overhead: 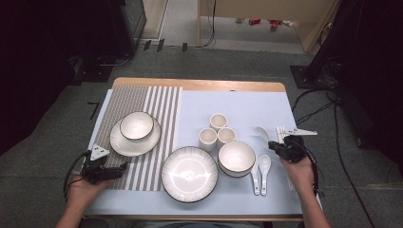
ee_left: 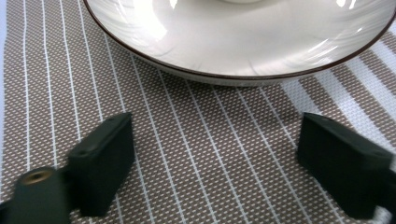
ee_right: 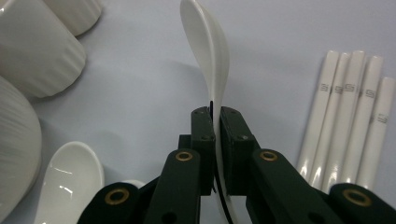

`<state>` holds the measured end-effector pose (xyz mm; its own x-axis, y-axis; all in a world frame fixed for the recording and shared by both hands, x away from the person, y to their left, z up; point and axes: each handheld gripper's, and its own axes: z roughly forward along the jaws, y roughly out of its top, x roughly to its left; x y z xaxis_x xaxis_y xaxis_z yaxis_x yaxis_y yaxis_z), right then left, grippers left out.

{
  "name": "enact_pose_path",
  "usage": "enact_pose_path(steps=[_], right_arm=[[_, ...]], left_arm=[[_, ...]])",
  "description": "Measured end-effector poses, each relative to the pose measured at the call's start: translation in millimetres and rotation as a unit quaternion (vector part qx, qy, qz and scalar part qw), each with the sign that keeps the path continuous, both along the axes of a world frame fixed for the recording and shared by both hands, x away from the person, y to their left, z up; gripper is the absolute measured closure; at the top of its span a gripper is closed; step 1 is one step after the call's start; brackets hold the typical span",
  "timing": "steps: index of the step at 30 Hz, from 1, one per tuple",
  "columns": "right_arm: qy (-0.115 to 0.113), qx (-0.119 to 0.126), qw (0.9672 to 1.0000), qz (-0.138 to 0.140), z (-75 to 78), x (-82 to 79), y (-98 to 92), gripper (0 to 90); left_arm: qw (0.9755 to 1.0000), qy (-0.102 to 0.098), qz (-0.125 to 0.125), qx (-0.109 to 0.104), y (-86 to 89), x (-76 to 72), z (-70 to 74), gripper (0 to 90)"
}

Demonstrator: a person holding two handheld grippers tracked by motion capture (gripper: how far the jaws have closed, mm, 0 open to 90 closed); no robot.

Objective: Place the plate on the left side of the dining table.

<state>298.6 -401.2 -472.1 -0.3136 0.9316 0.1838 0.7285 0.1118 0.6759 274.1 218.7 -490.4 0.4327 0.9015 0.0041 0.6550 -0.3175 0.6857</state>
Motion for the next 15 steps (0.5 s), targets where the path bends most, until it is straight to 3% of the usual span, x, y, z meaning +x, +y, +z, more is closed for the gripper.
enact_pose_path(steps=[4,7,9,12,15], right_arm=[[0.008,0.002,0.9999,0.012,2.6,5.6,4.6,85.5],[0.015,-0.001,0.9997,0.019,3.8,10.2,7.9,85.5],[0.015,0.002,0.9997,0.019,5.1,11.7,9.3,85.5],[0.016,0.005,0.9996,0.023,5.4,12.1,10.5,85.5],[0.02,0.009,0.9995,0.021,5.7,11.9,8.9,85.5]], left_arm=[[1.0,0.002,0.006,0.0,1.0,0.7,1.4,17.8],[0.9998,0.002,0.014,-0.012,3.8,0.4,5.7,31.3],[0.9997,0.006,0.011,-0.021,3.9,0.6,7.8,31.1],[0.9998,-0.005,0.007,-0.019,3.7,-0.6,12.0,32.4],[0.9992,-0.011,0.011,-0.037,5.4,-1.6,17.0,33.0]])
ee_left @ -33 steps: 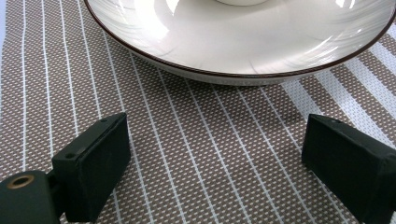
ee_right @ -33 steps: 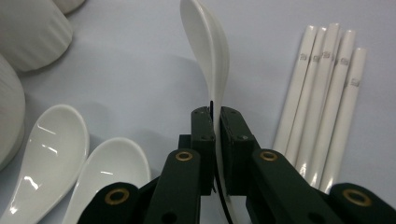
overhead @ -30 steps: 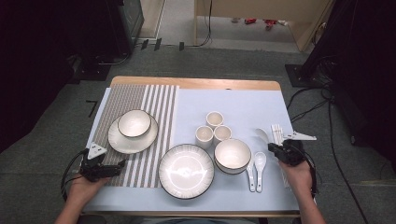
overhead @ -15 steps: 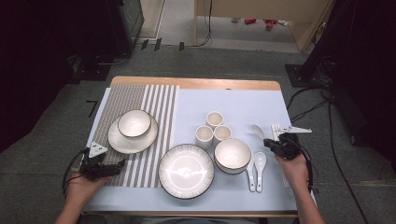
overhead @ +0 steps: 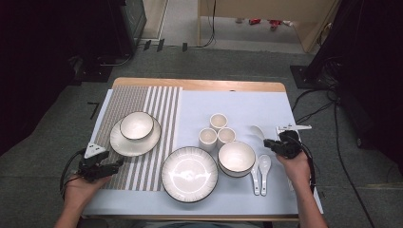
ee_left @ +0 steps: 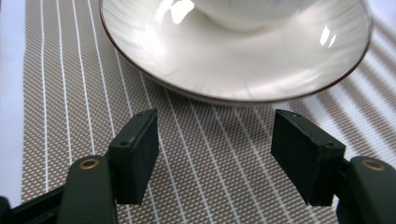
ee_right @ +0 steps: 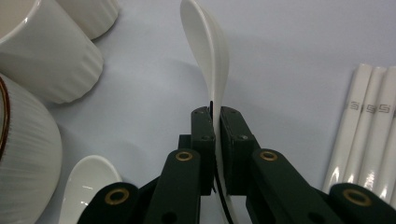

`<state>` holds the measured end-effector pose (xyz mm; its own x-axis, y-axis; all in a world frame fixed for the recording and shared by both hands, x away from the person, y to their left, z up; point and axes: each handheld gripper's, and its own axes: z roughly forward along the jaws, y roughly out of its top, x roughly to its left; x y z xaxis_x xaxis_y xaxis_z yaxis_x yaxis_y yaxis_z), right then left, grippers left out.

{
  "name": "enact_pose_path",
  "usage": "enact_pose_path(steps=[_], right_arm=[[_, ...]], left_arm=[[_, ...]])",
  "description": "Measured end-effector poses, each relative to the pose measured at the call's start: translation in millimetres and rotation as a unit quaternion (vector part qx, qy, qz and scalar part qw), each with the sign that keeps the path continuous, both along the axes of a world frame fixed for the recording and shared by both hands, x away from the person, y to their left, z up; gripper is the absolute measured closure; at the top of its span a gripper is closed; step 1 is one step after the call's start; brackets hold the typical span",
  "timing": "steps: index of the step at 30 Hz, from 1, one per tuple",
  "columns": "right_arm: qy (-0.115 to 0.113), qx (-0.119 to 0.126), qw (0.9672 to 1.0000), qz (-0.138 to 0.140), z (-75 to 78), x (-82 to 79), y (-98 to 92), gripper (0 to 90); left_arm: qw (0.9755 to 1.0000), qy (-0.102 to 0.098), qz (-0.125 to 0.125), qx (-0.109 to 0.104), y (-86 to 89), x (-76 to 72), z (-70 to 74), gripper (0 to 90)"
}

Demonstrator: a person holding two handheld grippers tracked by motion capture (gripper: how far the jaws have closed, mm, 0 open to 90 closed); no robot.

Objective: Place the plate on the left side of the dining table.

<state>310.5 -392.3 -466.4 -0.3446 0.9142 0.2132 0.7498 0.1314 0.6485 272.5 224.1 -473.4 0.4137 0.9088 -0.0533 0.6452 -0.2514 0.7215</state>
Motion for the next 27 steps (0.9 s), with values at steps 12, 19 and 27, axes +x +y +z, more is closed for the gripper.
enact_pose_path(steps=[12,19,27], right_arm=[[-0.002,0.008,1.0,0.005,7.8,-0.1,-3.0,85.5],[0.001,0.01,0.9999,0.01,10.3,0.1,-5.3,85.4],[0.001,0.014,0.9997,0.018,13.9,-0.4,-3.3,85.4]], left_arm=[[0.998,-0.002,-0.043,-0.047,2.0,4.7,19.5,44.0],[0.9969,0.012,-0.059,-0.051,-2.1,11.0,28.6,37.1],[0.9911,0.045,-0.098,-0.078,-10.7,25.2,41.2,37.2]])
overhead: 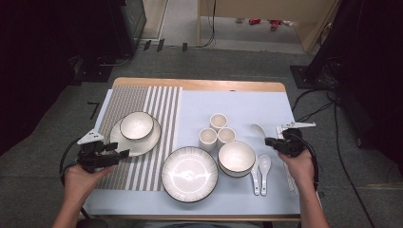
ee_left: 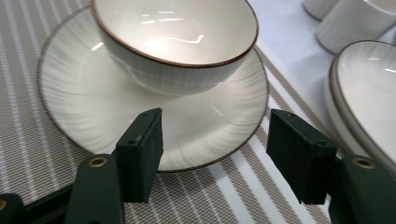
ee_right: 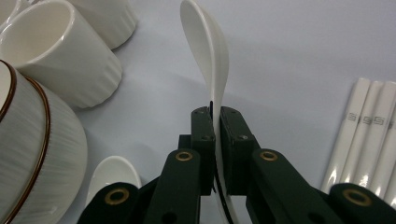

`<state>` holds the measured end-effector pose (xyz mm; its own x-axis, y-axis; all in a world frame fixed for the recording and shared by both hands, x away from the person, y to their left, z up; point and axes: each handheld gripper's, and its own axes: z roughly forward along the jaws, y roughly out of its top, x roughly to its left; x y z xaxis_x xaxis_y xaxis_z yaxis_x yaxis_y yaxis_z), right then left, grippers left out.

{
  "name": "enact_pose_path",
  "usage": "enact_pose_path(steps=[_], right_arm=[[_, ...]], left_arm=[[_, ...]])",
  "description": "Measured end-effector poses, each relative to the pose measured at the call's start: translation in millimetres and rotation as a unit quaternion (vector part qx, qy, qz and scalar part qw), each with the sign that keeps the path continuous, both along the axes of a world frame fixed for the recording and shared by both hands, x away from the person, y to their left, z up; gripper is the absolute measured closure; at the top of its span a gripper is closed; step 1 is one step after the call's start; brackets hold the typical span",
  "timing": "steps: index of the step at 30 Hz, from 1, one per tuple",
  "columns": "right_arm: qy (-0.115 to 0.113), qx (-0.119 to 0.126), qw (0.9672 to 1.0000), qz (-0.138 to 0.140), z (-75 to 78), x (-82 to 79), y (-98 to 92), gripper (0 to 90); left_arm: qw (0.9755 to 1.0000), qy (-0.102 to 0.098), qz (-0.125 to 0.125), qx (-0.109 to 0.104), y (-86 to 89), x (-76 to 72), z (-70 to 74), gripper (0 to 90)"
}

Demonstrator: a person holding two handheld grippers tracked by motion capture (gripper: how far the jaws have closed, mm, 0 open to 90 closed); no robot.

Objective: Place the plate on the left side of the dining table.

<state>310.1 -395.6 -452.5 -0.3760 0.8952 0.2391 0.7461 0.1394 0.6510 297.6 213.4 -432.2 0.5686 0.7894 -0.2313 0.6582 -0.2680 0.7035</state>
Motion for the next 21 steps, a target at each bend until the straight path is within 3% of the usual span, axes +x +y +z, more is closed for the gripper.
enact_pose_path(steps=[2,5,9,15,18,21], right_arm=[[0.002,-0.001,1.0,0.002,0.5,0.2,0.8,85.4],[0.002,-0.001,1.0,0.005,1.3,0.3,1.7,85.4],[0.001,0.0,1.0,0.01,2.3,0.0,2.5,85.4],[0.001,0.001,0.9999,0.013,5.1,-0.6,3.6,85.4],[-0.003,0.002,0.9999,0.012,8.5,-1.4,3.2,85.4],[-0.003,0.004,0.9999,0.011,10.6,-1.9,3.0,85.4]], left_arm=[[0.9999,0.003,-0.009,0.01,-3.6,3.1,3.3,37.9],[0.9996,-0.016,-0.018,0.016,-8.5,3.5,9.2,42.1],[0.9993,-0.028,-0.023,0.0,-13.3,4.7,14.8,46.1],[0.9991,-0.028,-0.024,-0.021,-18.6,7.5,18.1,46.3],[0.9991,-0.026,-0.022,-0.025,-21.8,9.4,20.1,46.5],[0.9992,-0.029,-0.022,-0.017,-25.6,10.2,21.2,46.1]])
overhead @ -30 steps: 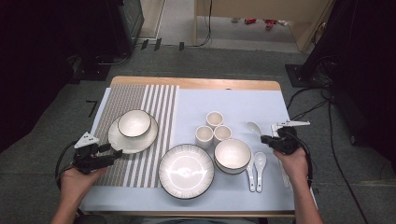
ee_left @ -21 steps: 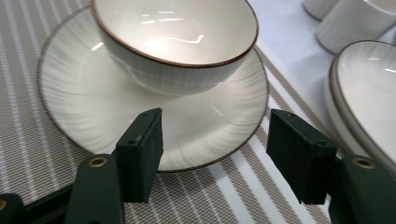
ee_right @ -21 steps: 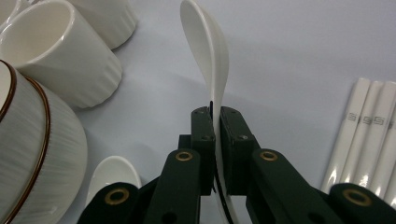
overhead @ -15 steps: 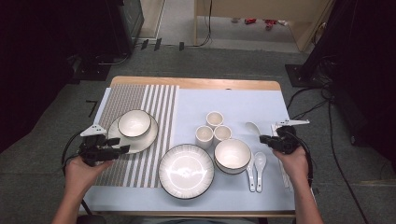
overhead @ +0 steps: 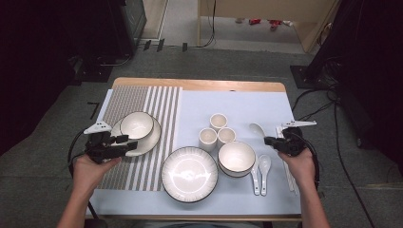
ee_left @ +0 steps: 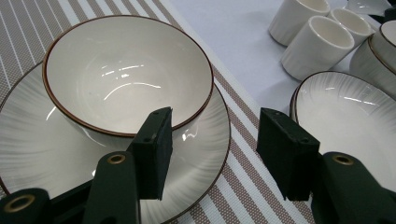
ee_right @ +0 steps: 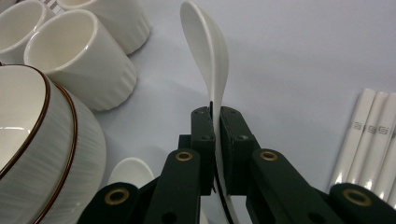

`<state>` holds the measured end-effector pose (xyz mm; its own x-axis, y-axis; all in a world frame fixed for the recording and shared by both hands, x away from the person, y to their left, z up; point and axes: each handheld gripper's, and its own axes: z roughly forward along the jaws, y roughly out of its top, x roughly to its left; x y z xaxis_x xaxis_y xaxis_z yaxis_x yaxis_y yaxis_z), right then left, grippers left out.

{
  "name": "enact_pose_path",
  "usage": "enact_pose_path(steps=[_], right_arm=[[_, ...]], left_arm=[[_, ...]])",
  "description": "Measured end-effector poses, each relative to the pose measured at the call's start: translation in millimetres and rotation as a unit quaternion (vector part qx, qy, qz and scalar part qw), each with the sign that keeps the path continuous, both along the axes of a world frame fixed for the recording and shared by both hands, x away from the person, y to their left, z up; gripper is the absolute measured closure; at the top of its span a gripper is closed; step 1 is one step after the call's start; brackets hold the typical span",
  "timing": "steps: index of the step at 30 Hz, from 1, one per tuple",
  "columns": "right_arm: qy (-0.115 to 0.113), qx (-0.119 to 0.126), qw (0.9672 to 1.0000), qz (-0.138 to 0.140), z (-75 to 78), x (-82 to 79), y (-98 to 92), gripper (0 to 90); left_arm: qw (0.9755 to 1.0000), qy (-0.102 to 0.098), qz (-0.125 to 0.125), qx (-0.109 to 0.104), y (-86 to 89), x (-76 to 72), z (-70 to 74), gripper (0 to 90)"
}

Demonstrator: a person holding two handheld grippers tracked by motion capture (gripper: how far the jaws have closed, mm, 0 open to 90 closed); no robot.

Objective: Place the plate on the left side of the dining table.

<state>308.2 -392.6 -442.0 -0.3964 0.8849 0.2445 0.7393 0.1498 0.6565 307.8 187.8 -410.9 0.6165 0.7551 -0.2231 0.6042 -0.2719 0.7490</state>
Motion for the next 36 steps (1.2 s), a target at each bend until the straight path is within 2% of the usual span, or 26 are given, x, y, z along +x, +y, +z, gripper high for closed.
enact_pose_path(steps=[4,10,13,17,22,25,27,32,36], right_arm=[[0.002,0.0,1.0,0.003,0.3,0.2,0.0,85.4],[0.001,0.001,1.0,0.007,2.1,0.0,0.1,85.4],[0.001,0.0,1.0,0.007,3.3,-0.2,0.8,85.4],[-0.001,-0.001,0.9999,0.01,5.4,-0.8,1.4,85.4],[-0.001,0.0,0.9999,0.014,9.0,-1.7,3.5,85.4],[-0.004,-0.001,0.9998,0.017,11.6,-2.9,5.7,85.4],[-0.007,-0.002,0.9997,0.022,13.5,-3.7,7.8,85.4],[-0.006,-0.002,0.9996,0.028,14.4,-2.8,10.2,85.4],[-0.009,0.0,0.9995,0.031,16.8,-4.1,11.4,85.4]], left_arm=[[0.9999,-0.013,-0.005,0.003,-5.1,0.5,3.1,47.6],[0.9999,-0.007,-0.006,0.013,-13.3,5.0,6.2,44.9],[0.9999,-0.01,-0.006,0.004,-15.8,6.5,6.1,44.8],[0.9996,-0.023,-0.013,-0.01,-20.6,6.2,7.0,46.5],[0.9994,-0.028,-0.019,-0.011,-27.1,6.5,7.6,46.7],[0.9993,-0.021,-0.027,-0.013,-30.5,7.3,6.6,45.1],[0.999,-0.033,-0.025,-0.014,-32.6,6.9,6.7,45.3],[0.9982,-0.03,-0.03,-0.043,-38.4,10.0,8.8,46.1],[0.9987,-0.031,-0.037,-0.017,-45.7,9.1,7.3,43.4]])
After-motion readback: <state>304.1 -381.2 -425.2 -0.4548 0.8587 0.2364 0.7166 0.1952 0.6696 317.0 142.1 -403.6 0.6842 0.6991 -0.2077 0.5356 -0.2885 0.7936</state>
